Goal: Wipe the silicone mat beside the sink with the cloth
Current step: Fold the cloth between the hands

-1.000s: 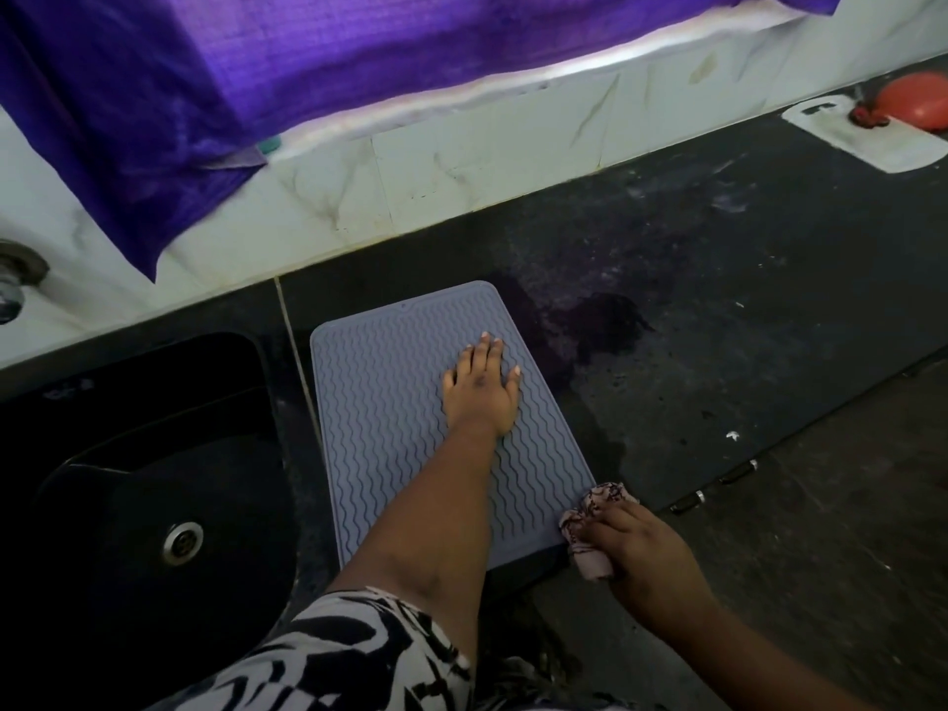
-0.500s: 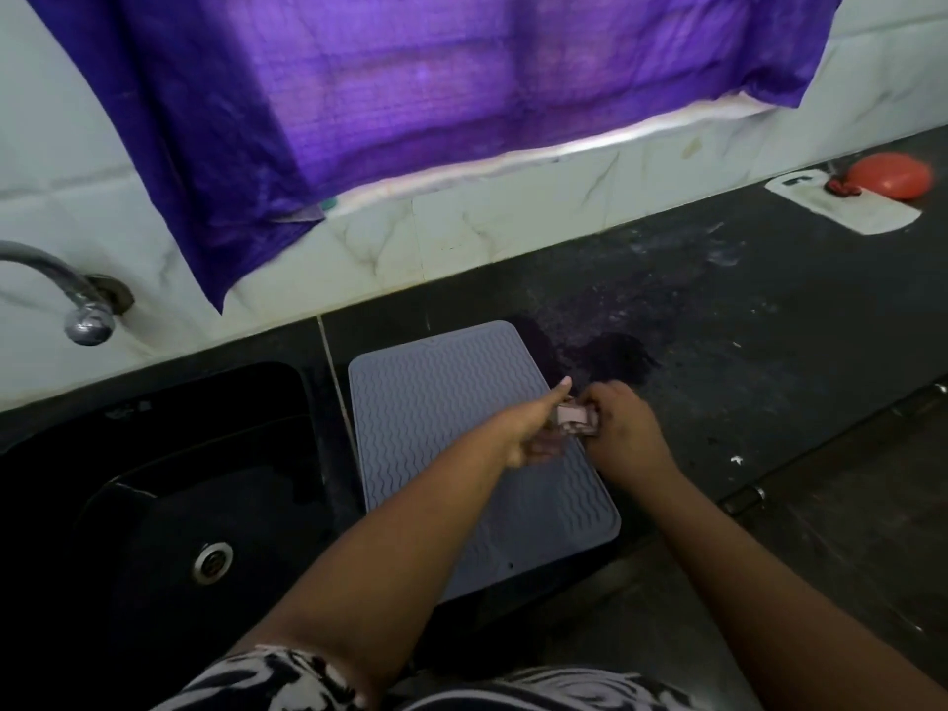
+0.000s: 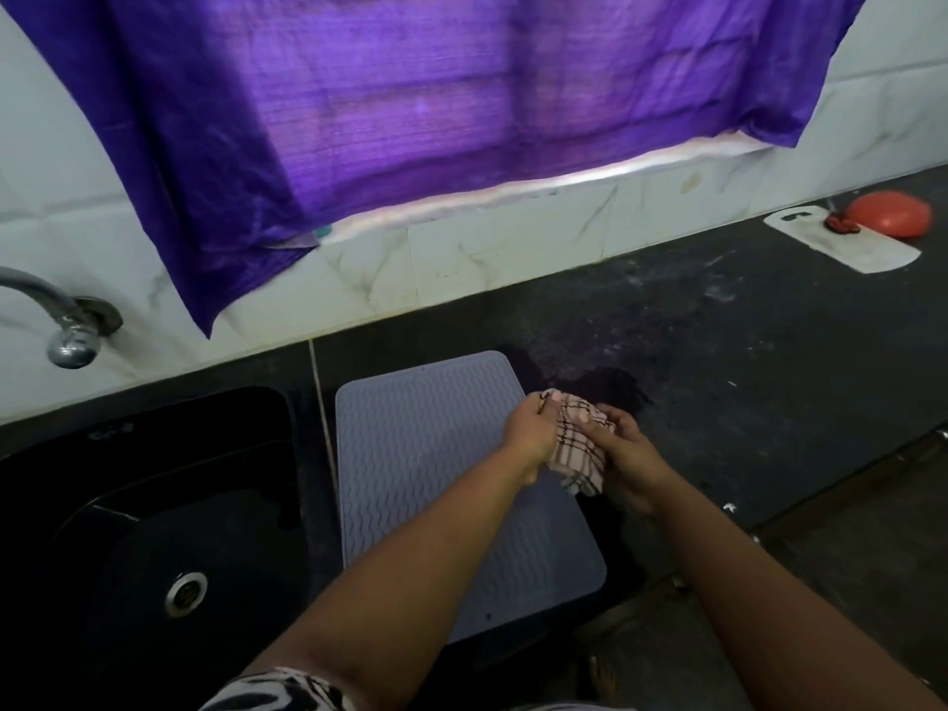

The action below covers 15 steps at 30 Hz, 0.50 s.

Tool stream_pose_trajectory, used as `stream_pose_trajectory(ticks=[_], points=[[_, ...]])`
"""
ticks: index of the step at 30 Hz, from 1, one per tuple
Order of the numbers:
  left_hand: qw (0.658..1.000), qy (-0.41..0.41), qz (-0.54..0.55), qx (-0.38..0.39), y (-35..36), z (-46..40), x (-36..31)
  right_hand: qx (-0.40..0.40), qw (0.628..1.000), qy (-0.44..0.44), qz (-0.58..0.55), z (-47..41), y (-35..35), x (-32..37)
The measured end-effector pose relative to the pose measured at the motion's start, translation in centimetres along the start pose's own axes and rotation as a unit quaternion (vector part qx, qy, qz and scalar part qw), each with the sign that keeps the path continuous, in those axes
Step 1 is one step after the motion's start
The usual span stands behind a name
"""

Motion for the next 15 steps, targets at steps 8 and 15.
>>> stream_pose_trajectory(ticks=[8, 15], points=[[0.987, -0.008, -0.147, -0.072, 5.4, -5.4, -1.2, -0.111, 0.975, 0.09, 0.17, -7.4, -6.1, 2.0], [0.98, -0.165, -0.007, 0.109, 7.6, -9.4, 1.1, -0.177, 0.881, 0.011, 0.439, -14.1, -10.7, 5.3]])
Point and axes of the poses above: each hand's wrist, its own z-axis away from the middle knuckle, its own y-axis out of the palm, x = y × z, the point moved 2 cm from there along -z, towards the middle knuckle, and after that the axes turned 15 degrees about z, right-handed, at the moved point
